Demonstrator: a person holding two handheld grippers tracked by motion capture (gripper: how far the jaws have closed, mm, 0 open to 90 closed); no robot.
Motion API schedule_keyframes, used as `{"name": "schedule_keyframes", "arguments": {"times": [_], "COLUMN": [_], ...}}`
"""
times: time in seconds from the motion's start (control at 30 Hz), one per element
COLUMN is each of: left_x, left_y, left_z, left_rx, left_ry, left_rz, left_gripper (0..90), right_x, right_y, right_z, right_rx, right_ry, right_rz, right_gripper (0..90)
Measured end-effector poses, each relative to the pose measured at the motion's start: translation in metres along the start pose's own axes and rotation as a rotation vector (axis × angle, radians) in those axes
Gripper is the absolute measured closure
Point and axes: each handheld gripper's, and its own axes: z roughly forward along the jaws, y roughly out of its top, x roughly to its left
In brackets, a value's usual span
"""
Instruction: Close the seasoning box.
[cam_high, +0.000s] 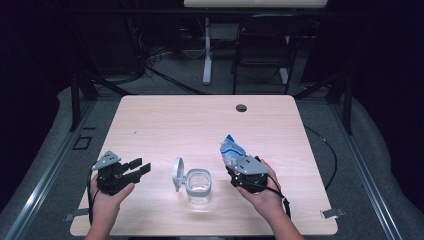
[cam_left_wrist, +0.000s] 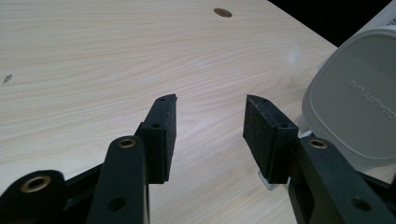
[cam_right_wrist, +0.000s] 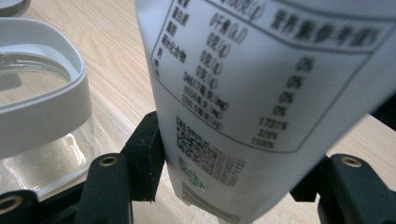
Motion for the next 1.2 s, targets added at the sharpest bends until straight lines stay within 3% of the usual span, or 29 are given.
{"name": "schedule_keyframes", "arguments": {"times": [0.33,0.77,1.2], "left_x": [-0.001,0.000,0.003], "left_y": [0.001,0.003,0.002], "left_z": [0.000,-0.006,-0.008], "left_rx": [-0.004,-0.014,-0.013], "left_ry": [0.002,0.012,0.026], "left_rz": [-0.002,0.000,-0.005], "left_gripper": [54.7,54.7,54.8], "right_x": [-0.001,0.004,0.007], "right_y": [0.011,0.018,0.020], "right_z": [-0.001,-0.009,-0.009], "right_rx": [0.013,0.028,0.046], "right_ry": [0.027,-0.001,0.006], "right_rz": [-0.059,-0.174,-0.235], "right_gripper": [40.5,40.6,40.6]}}
